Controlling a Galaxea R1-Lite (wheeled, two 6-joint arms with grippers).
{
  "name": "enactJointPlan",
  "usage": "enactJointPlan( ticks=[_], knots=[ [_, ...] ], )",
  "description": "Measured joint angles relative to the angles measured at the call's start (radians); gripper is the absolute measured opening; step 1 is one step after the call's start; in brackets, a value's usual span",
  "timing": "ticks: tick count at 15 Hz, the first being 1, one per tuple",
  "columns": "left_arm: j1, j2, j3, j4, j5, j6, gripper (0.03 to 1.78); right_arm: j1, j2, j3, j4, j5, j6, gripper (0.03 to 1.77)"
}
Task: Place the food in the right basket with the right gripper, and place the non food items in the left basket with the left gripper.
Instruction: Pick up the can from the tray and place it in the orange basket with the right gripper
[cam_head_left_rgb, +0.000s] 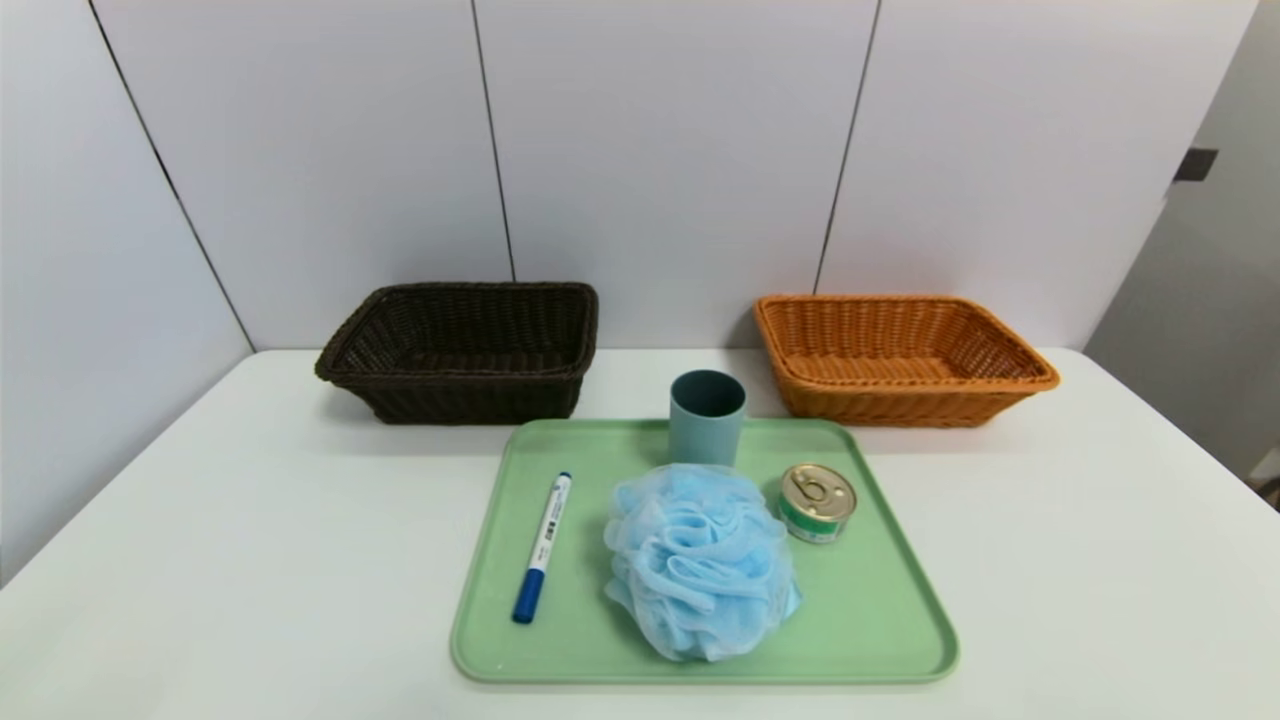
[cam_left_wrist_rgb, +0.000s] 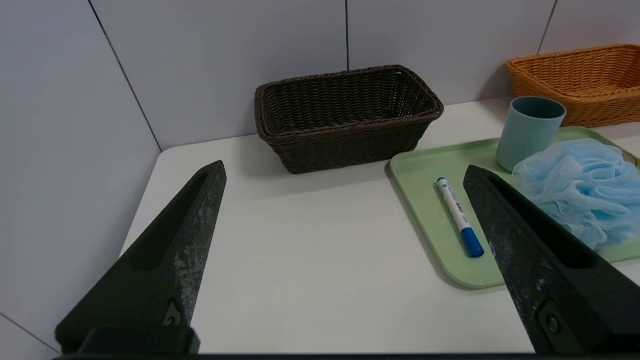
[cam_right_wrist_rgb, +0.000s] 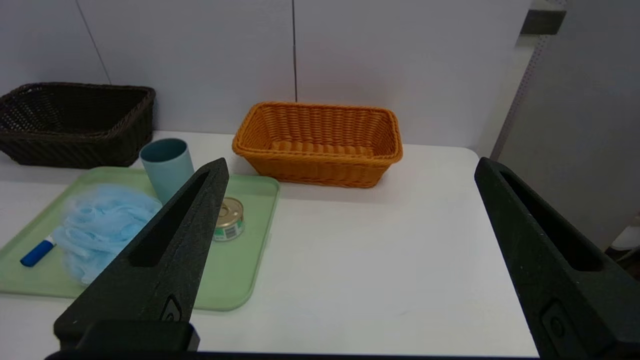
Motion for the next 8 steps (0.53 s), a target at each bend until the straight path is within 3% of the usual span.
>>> enactJointPlan(
  ticks=[4, 8],
  knots=[
    [0.0, 0.267, -0.201, -0.002, 0.001, 0.008, 1.69, 0.01, 0.312, -0.183, -0.091, 0.042, 0.002, 1.7],
    [-0.006, 0.491, -0.287, -0.05, 0.009, 0.004, 1.69, 0.058, 0.628, -0.274, -0.338, 0.085, 0.016, 1.7]
  ],
)
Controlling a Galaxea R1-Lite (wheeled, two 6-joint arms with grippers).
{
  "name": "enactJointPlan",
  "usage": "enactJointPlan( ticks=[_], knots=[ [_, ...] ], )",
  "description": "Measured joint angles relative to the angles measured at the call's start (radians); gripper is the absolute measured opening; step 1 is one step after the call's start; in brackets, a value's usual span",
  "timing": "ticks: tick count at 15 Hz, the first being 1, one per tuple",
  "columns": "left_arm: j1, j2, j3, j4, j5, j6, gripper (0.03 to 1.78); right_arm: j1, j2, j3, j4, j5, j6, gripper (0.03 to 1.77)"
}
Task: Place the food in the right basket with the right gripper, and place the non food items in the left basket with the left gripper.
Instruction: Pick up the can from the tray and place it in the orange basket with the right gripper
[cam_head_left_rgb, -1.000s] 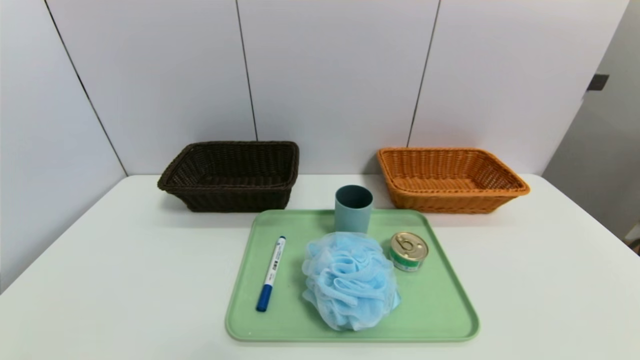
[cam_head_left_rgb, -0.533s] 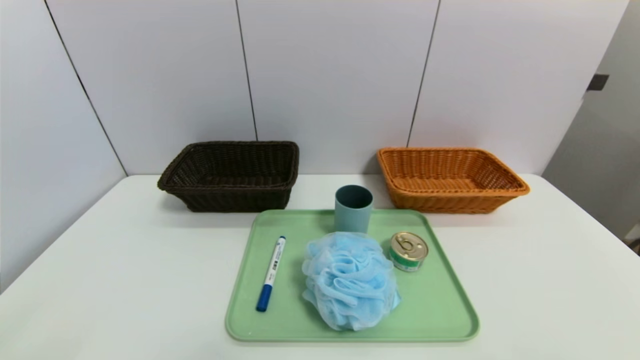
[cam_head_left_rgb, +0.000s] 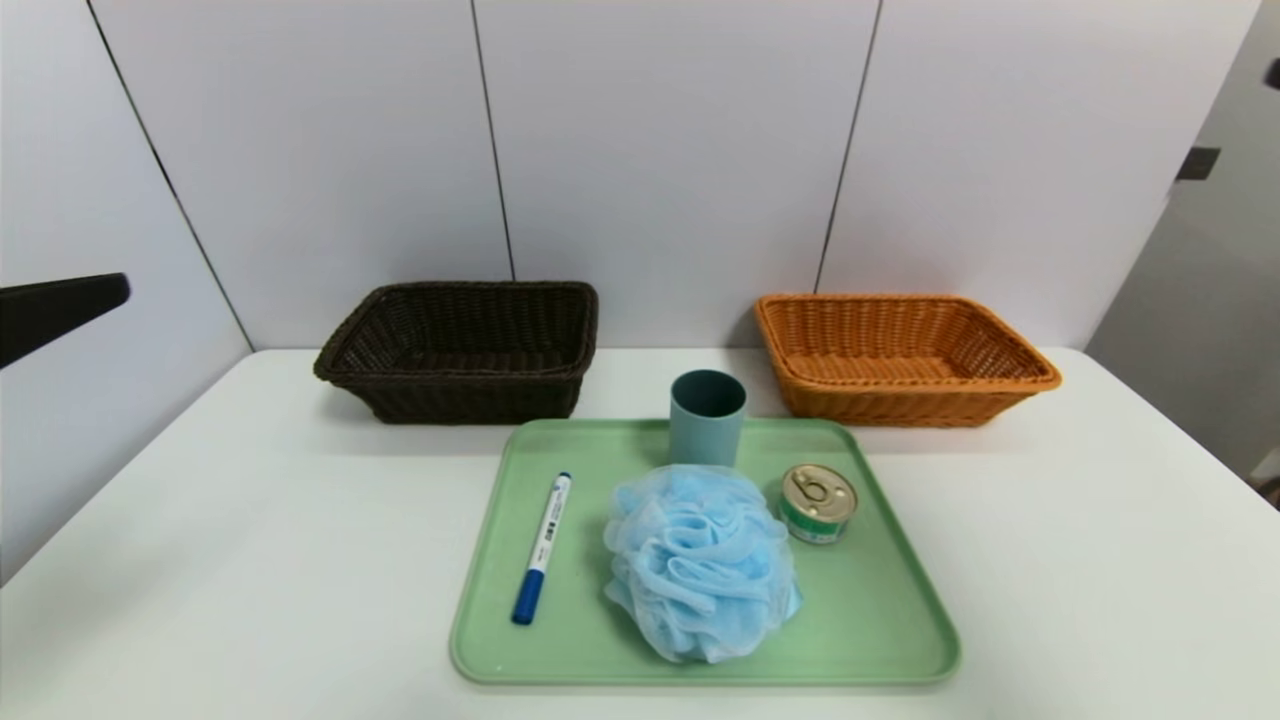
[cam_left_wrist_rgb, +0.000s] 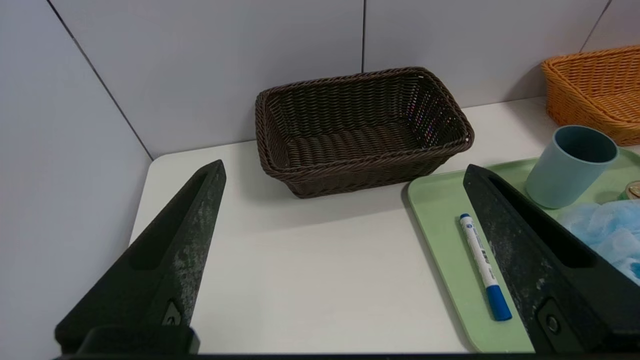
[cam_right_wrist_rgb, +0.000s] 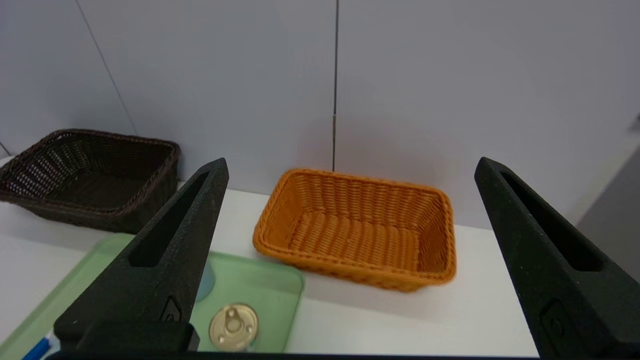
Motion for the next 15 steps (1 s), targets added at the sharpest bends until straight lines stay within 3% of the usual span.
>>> enactJointPlan(
  ticks=[3, 7, 11, 15],
  knots=[
    [-0.055, 0.117, -0.006, -0.045, 0.034, -0.018, 1.69, 0.082, 0.158, -0.008, -0.067, -0.016, 0.019, 1.7],
    [-0.177, 0.203, 0.027, 0.01, 0.163, -0.027, 1.69, 0.161, 0.255, 0.011, 0.106, -0.065, 0.023, 1.7],
    [-0.199, 0.259, 0.028, 0.022, 0.172, -0.063, 1.69, 0.25, 0.309, -0.008, 0.301, -0.121, 0.083, 1.7],
    [-0.21, 0.279, 0.037, 0.024, 0.173, -0.094, 1.69, 0.36, 0.364, -0.049, 0.382, -0.17, 0.193, 1.7]
  ],
)
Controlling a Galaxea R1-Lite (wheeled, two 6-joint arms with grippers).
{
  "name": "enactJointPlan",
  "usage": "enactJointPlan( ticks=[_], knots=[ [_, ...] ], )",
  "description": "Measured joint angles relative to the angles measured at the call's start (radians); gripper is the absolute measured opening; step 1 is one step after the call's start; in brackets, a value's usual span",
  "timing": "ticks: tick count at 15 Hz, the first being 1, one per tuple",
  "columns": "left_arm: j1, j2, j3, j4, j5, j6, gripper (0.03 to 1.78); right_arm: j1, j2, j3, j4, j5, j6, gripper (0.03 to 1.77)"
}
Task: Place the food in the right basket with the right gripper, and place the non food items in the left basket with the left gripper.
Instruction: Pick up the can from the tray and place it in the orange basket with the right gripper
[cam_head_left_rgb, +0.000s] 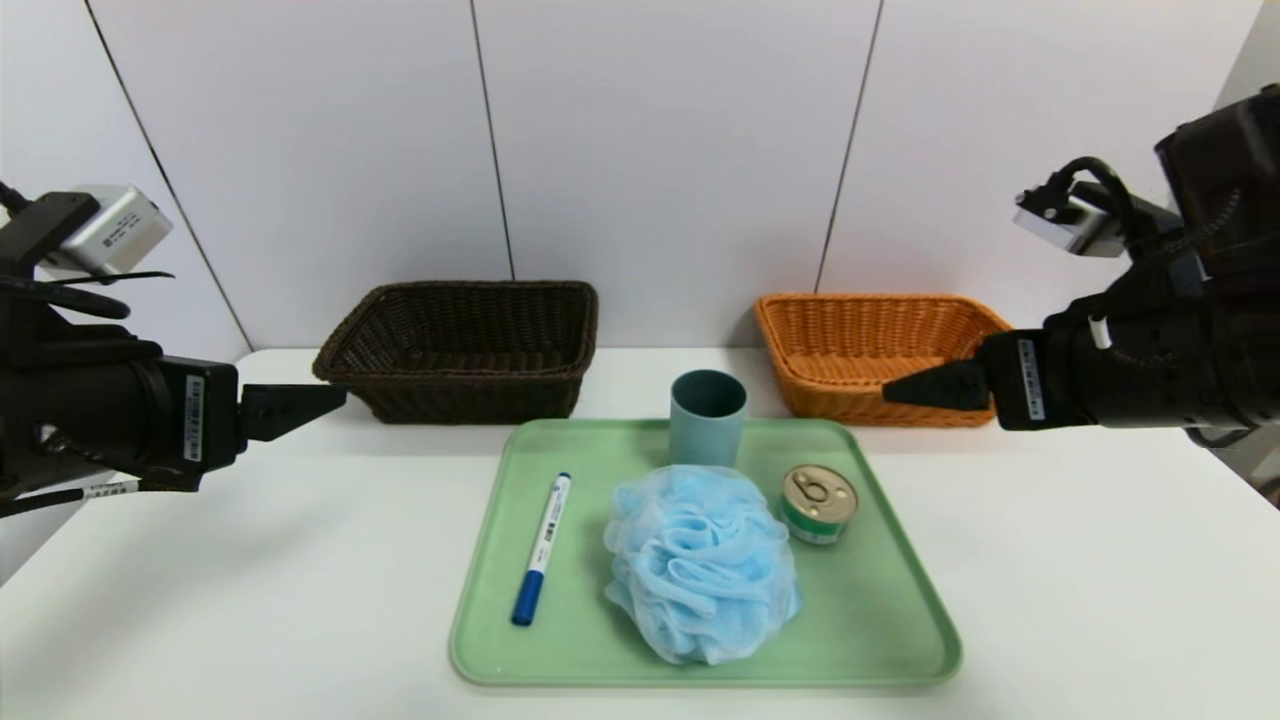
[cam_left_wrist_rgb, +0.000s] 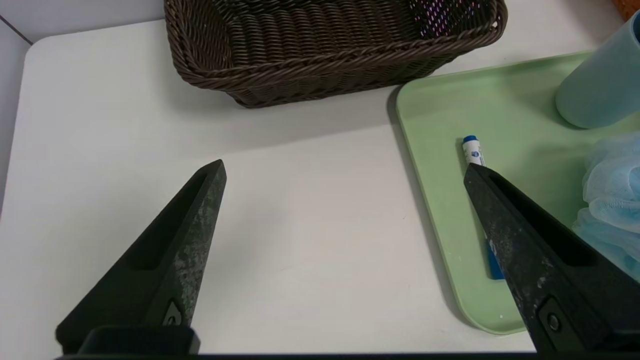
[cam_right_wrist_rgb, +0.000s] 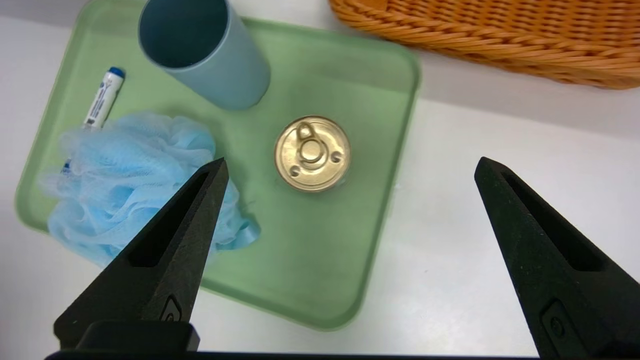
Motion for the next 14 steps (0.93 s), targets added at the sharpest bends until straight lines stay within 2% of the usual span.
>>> enactJointPlan(
  ticks=[3, 5, 7, 14],
  knots=[
    [-0.01, -0.004, 0.018, 0.0, 0.0, 0.0, 1.69, 0.064, 0.056, -0.048, 0.065, -0.024, 0.067, 1.7],
    [-0.018, -0.01, 0.028, 0.0, 0.0, 0.0, 1.69, 0.079, 0.096, -0.081, 0.132, -0.044, 0.091, 1.7],
    [-0.022, -0.011, 0.032, 0.0, 0.0, 0.0, 1.69, 0.082, 0.134, -0.093, 0.153, -0.097, 0.11, 1.7],
    [-0.029, -0.001, 0.03, -0.002, 0.001, -0.004, 1.69, 0.097, 0.241, -0.087, 0.144, -0.108, 0.106, 1.7]
  ],
)
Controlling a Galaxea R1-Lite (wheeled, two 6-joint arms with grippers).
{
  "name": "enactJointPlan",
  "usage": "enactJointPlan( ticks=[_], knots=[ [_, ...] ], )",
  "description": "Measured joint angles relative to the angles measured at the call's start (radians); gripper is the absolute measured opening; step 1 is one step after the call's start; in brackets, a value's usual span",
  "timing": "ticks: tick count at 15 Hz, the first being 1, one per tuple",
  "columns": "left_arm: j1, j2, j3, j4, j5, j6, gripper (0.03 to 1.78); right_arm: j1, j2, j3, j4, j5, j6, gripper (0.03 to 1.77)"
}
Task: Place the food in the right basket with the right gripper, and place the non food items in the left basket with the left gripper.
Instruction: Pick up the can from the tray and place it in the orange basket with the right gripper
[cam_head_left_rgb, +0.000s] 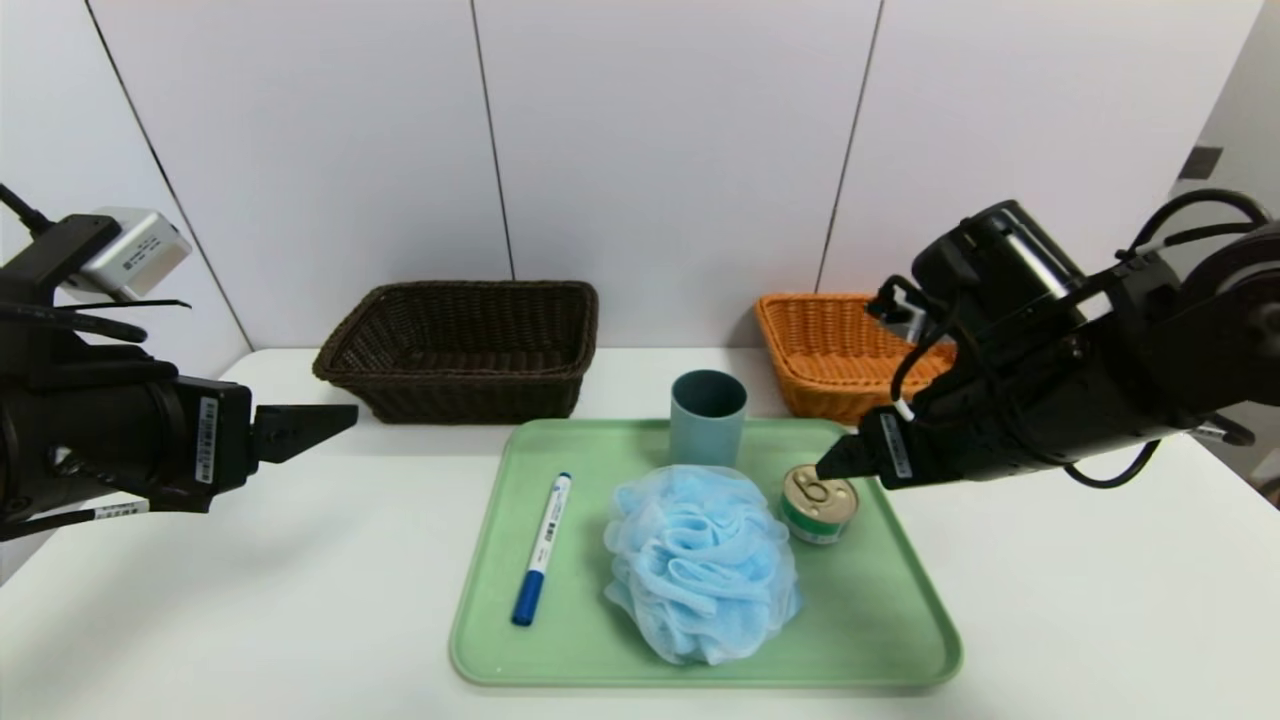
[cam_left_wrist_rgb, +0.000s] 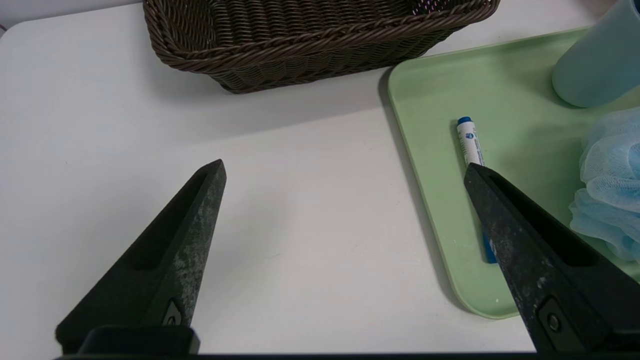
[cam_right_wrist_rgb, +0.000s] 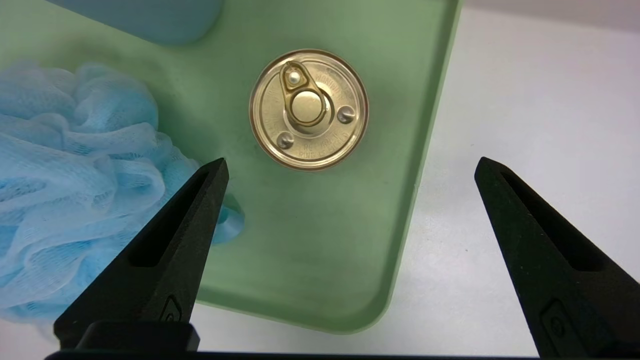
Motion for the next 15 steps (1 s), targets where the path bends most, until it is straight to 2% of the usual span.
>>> enactJointPlan(
  ticks=[4, 9, 15],
  knots=[
    [-0.001, 0.009, -0.003, 0.0, 0.001, -0.023, 1.69, 0.034, 0.044, 0.037, -0.042, -0.001, 0.01, 1.7],
    [0.0, 0.017, -0.004, -0.003, 0.001, -0.026, 1.69, 0.045, 0.045, 0.179, -0.267, -0.026, 0.006, 1.7],
    [-0.001, 0.019, -0.005, -0.003, 0.0, -0.026, 1.69, 0.046, 0.036, 0.217, -0.274, -0.033, 0.007, 1.7]
  ],
)
